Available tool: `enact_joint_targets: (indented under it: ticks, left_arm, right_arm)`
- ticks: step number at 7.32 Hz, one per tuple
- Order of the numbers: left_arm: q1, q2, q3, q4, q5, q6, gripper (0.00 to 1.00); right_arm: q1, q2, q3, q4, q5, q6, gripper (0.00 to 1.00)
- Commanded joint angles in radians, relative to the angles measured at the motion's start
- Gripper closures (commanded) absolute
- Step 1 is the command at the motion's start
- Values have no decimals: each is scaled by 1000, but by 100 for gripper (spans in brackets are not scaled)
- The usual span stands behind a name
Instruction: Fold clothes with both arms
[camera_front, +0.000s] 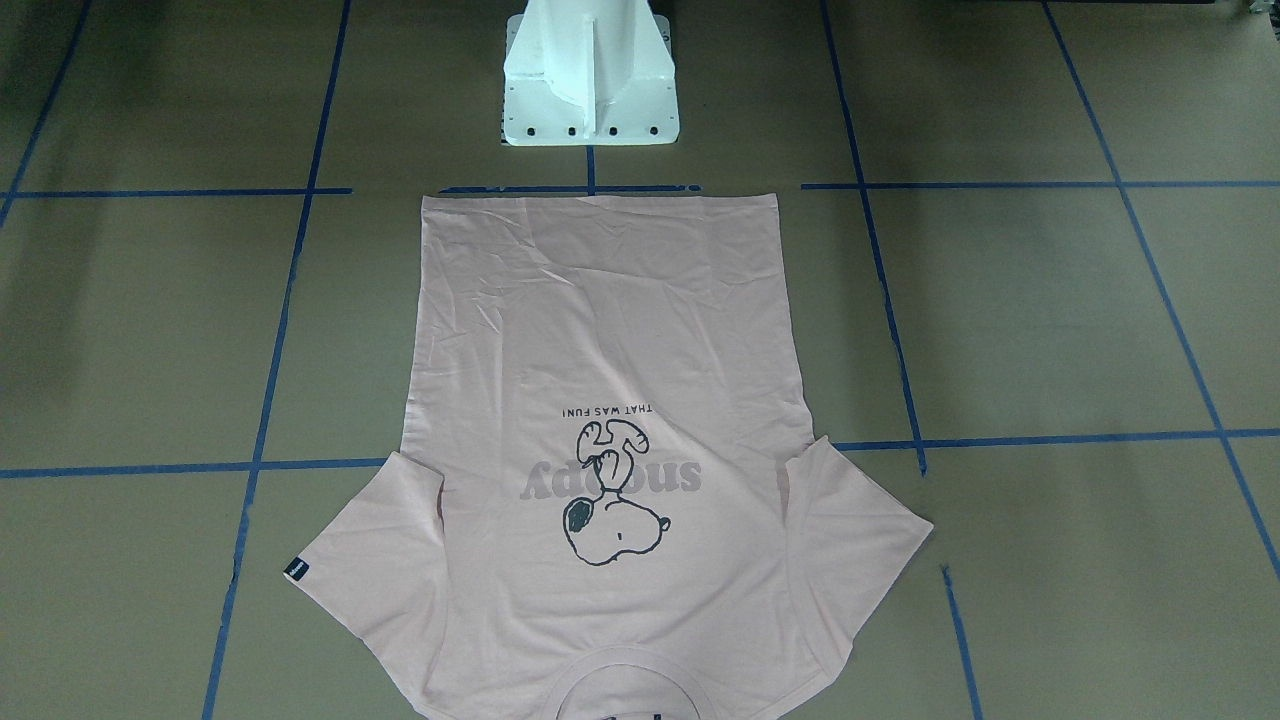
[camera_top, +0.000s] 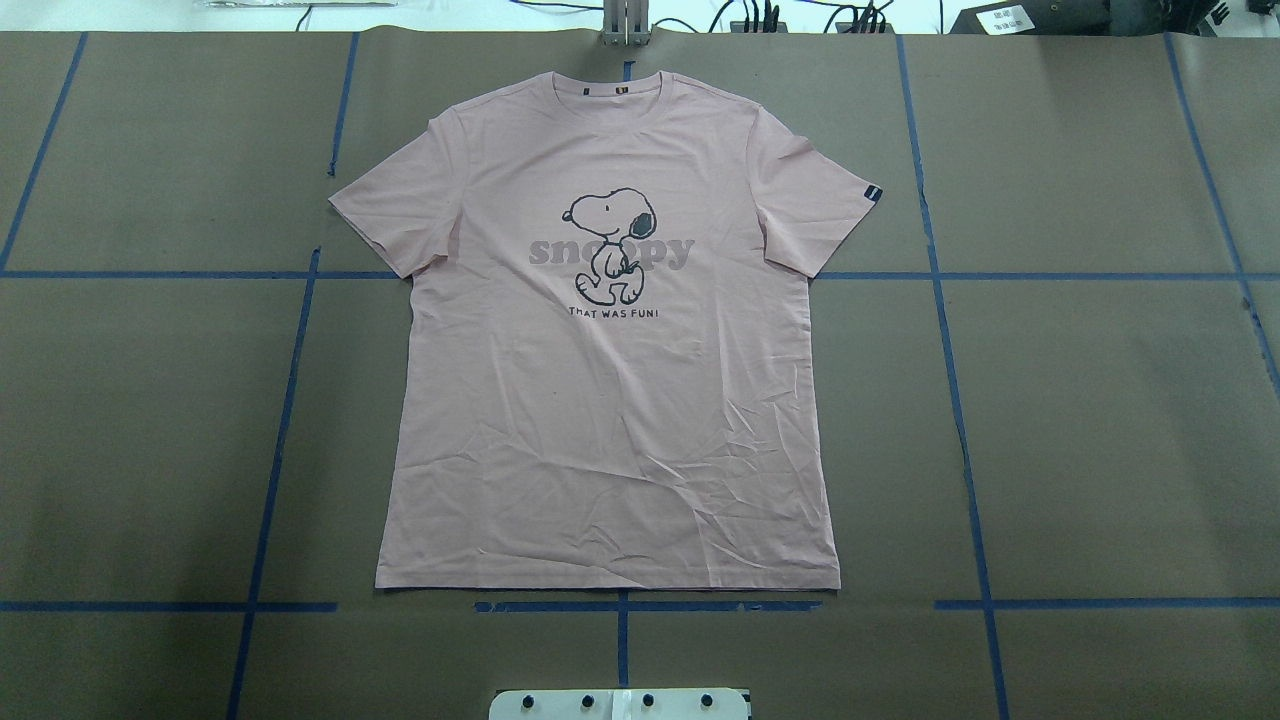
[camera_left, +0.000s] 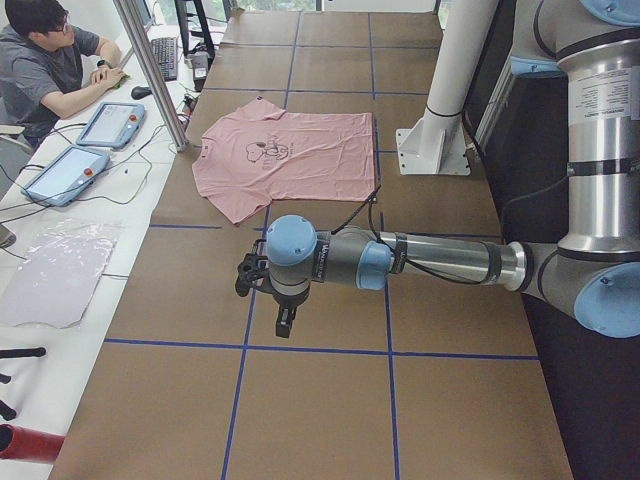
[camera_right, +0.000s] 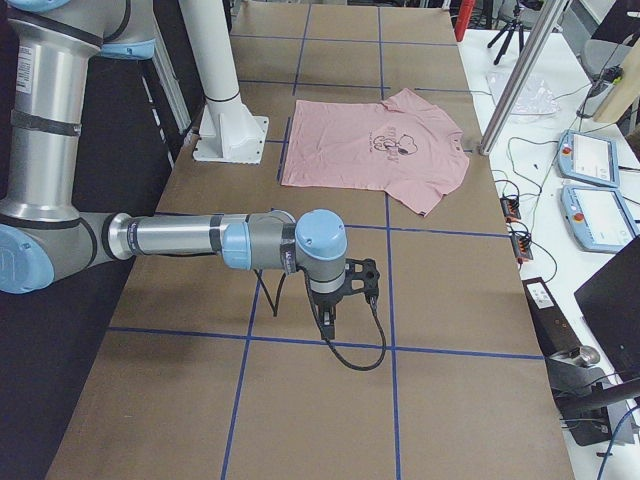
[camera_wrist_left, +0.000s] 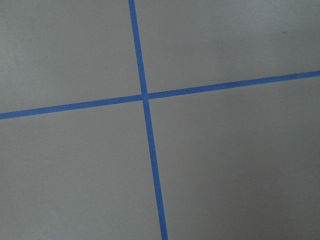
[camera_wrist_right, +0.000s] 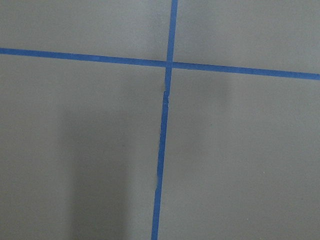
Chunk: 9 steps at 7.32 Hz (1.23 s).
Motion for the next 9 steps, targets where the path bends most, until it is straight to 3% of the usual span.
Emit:
enact_joint_targets:
  ticks: [1,3,4,5,6,7,9]
  left_arm:
    - [0,0,3,-5,0,9,0]
    - [2,-3,4,-34,-2,11,0]
    - [15,-3,15,-108,12,8,0]
    - [23,-14,20,-138,12,-1,0]
    - [23,-56,29,-176,15,1,0]
    - [25,-107,55,-213,15,2,0]
    - [25,-318,183,-276,17,0,0]
  right_arm:
    - [0,0,1,-2,2,0,0]
    - [-5,3,4,0,3,6,0]
    - [-23,23,2,15,15,11,0]
    - [-50,90,-14,103,8,11,0]
    - [-64,148,-72,169,6,11,0]
    - [-66,238,-188,257,11,12,0]
    - [-74,349,-409,451,14,17,0]
